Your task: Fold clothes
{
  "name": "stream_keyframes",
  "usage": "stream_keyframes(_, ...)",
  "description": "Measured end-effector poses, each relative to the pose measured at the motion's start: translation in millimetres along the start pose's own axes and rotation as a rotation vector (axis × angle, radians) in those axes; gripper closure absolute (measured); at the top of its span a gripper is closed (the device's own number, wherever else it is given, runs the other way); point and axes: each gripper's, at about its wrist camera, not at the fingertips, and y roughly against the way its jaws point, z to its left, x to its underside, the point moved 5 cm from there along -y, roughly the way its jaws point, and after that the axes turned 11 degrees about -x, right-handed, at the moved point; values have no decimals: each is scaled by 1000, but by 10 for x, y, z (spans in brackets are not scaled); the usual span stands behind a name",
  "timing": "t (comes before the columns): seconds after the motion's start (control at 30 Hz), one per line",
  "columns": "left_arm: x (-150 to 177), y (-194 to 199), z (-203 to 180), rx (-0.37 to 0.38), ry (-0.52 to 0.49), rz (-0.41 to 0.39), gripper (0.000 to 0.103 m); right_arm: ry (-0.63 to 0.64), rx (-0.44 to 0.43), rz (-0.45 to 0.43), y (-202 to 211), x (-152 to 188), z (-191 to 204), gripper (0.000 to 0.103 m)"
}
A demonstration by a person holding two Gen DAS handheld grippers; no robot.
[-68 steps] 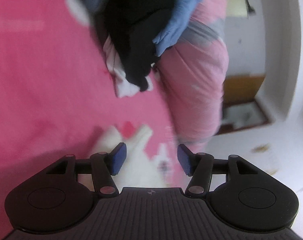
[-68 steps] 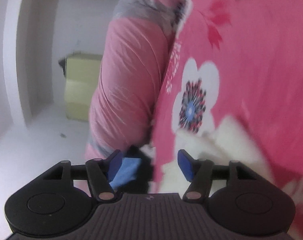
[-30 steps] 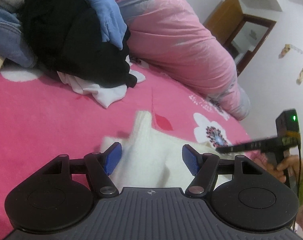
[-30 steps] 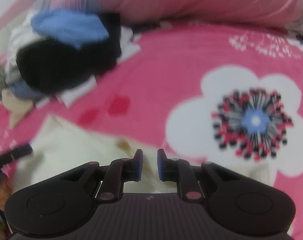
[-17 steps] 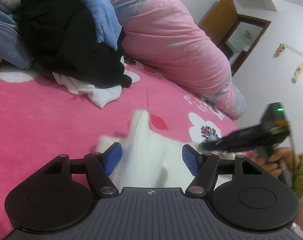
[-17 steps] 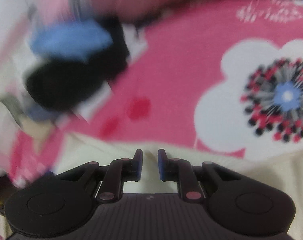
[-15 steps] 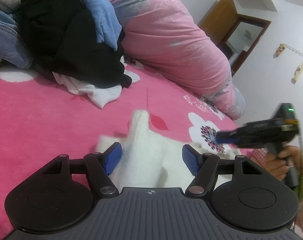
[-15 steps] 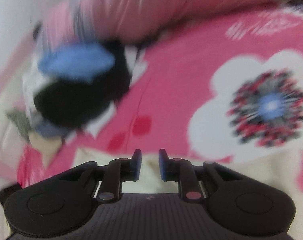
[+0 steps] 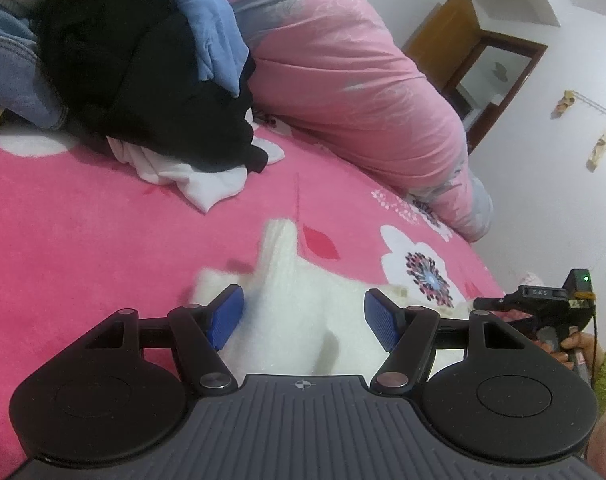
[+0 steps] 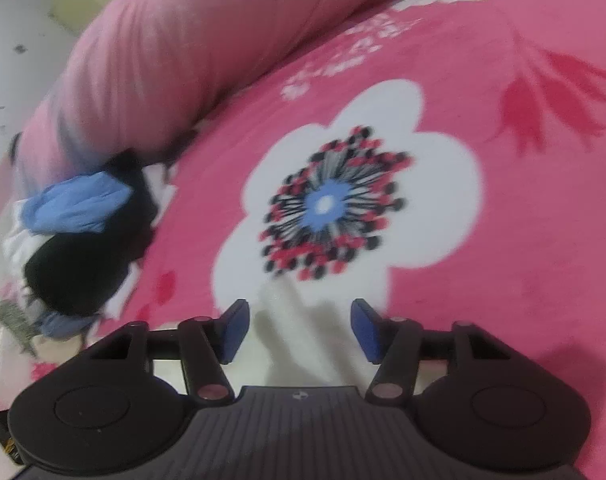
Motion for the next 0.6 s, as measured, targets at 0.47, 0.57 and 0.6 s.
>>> stream_keyframes(0.47, -39, -89, -133, -145, -75, 37, 48, 252, -10, -58, 53, 169, 407, 88)
stream_keyframes(0.57, -59, -171, -139, -196, -64, 68, 53, 244, 25, -28, -18, 218, 365, 86)
stream_keyframes(0.6, -62, -196, -142, -215, -64, 72, 62, 255, 26, -44, 12, 226, 388, 88)
